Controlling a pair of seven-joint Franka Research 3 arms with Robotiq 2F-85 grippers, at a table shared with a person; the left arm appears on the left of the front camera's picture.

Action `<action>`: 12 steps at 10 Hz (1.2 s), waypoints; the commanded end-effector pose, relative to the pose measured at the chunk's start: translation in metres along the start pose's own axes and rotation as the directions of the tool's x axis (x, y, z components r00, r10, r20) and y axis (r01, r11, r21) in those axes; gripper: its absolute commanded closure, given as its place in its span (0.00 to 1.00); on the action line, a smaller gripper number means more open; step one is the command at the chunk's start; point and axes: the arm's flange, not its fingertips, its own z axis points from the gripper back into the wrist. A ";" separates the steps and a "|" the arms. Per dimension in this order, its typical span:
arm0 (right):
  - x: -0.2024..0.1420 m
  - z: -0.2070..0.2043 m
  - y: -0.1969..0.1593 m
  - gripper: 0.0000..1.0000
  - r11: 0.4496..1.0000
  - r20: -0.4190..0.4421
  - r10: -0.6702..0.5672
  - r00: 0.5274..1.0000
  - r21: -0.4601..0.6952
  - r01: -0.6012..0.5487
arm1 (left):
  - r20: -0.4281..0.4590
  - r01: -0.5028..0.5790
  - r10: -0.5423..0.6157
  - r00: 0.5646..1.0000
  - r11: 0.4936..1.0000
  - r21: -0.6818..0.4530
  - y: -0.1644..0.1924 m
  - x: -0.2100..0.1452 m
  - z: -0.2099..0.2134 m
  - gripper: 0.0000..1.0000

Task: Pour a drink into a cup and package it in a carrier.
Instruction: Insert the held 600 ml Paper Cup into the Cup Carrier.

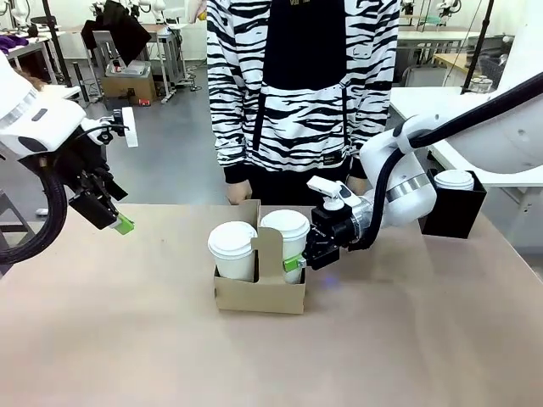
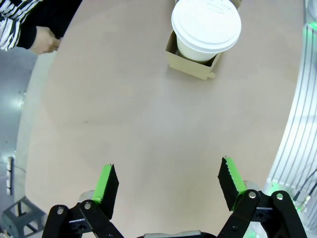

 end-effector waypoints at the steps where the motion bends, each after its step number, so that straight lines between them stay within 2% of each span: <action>1: 0.002 0.002 -0.005 0.20 0.997 -0.003 0.062 0.998 0.039 -0.062 | -0.006 -0.007 0.007 1.000 1.000 -0.003 0.001 0.001 0.002 0.00; 2: 0.000 0.003 -0.006 0.00 0.996 -0.007 0.080 0.997 0.025 -0.080 | -0.006 -0.007 0.007 1.000 1.000 -0.003 0.001 0.001 0.002 0.00; 4: 0.006 0.008 0.003 0.00 0.995 -0.030 0.097 0.995 -0.013 -0.097 | -0.006 -0.007 0.007 1.000 1.000 -0.003 0.001 0.001 0.002 0.00; 7: 0.017 0.029 0.017 0.00 0.993 -0.118 0.097 0.988 -0.054 -0.104 | -0.006 -0.007 0.007 1.000 1.000 -0.003 0.001 0.001 0.002 0.00; 10: 0.023 0.051 0.029 0.00 0.991 -0.216 0.018 0.976 -0.125 -0.046 | -0.006 -0.007 0.007 1.000 1.000 -0.003 0.001 0.001 0.002 0.00; 12: 0.037 0.073 0.051 0.00 0.966 -0.241 -0.052 0.969 -0.259 -0.012 | -0.006 -0.007 0.007 1.000 1.000 -0.003 0.001 0.001 0.002 0.00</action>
